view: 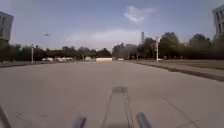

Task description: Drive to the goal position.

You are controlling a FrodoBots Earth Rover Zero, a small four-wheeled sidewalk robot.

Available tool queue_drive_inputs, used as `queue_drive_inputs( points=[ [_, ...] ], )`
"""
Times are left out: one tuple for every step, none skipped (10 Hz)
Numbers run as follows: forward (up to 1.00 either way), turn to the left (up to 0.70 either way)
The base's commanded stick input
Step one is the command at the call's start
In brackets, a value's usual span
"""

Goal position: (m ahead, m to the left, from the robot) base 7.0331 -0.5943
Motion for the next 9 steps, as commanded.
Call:
queue_drive_inputs(
  points=[
    [1.0, 0.0],
    [1.0, 0.0],
    [1.0, 0.0],
    [1.0, 0.0],
    [1.0, 0.0],
    [1.0, 0.0],
    [1.0, 0.0],
    [1.0, 0.0],
    [1.0, 0.0]
  ],
)
